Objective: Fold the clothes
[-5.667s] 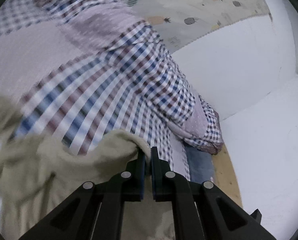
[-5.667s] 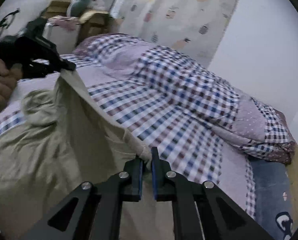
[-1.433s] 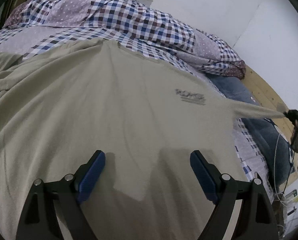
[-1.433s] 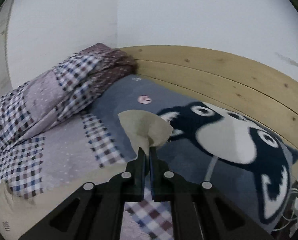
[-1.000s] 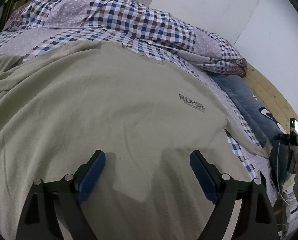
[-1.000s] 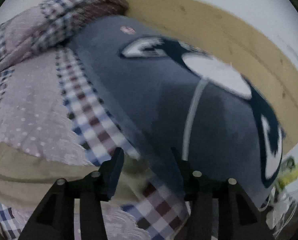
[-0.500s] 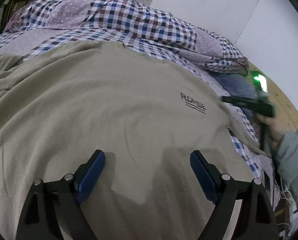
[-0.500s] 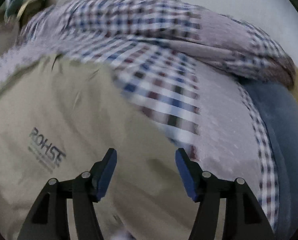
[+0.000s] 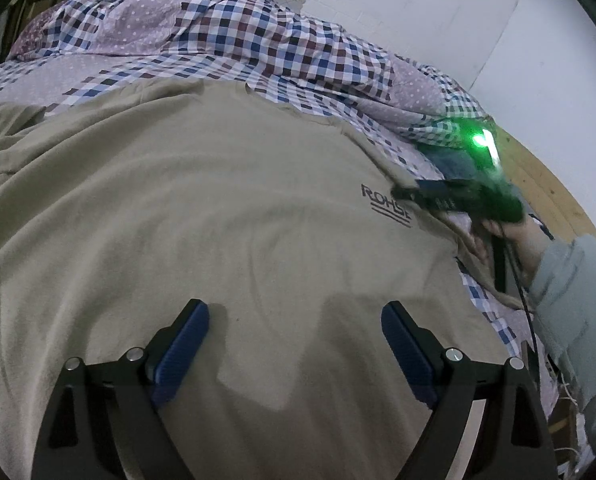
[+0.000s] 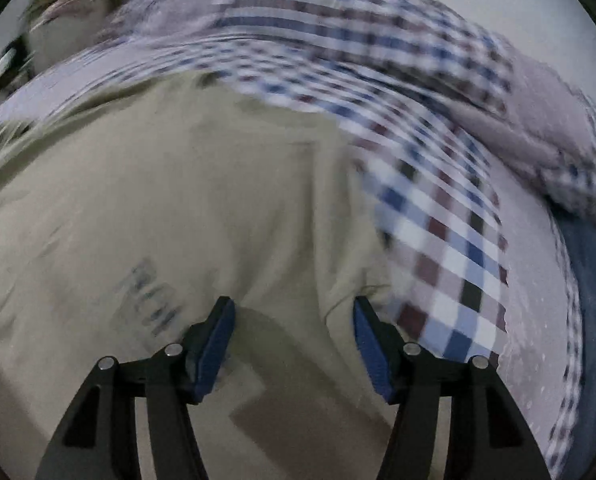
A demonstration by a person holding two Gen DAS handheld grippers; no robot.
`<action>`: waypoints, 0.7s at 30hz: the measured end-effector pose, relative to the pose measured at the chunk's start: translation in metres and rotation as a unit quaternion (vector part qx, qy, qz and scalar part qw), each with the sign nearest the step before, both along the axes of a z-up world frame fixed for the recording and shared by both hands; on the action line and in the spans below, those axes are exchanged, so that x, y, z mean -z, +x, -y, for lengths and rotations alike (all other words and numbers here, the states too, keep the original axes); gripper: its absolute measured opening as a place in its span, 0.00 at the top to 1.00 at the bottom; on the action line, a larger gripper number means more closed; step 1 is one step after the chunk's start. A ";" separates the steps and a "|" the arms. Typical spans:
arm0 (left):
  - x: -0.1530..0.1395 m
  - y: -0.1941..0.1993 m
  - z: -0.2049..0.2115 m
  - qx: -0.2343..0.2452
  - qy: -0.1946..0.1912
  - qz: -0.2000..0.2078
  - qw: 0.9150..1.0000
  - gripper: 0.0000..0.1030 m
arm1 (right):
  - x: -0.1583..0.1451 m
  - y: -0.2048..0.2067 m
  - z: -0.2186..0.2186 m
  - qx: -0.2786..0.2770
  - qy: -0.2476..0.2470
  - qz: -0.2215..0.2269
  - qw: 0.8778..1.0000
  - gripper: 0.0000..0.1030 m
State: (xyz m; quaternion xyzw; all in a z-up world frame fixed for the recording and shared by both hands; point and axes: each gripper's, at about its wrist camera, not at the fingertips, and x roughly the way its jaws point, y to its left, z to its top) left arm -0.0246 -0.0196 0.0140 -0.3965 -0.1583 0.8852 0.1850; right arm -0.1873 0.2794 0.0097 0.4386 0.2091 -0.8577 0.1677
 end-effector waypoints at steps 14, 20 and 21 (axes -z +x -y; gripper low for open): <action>0.001 0.003 -0.005 -0.001 -0.005 -0.004 1.000 0.11 | -0.061 0.011 -0.086 -0.010 -0.176 0.041 0.983 0.36; 0.002 0.004 -0.006 -0.002 -0.006 -0.005 1.000 0.11 | -0.054 -0.029 -0.122 0.061 -0.264 0.048 0.961 0.39; 0.002 0.004 -0.006 -0.002 -0.006 -0.005 1.000 0.10 | -0.049 -0.036 -0.120 0.061 -0.263 0.056 0.961 0.47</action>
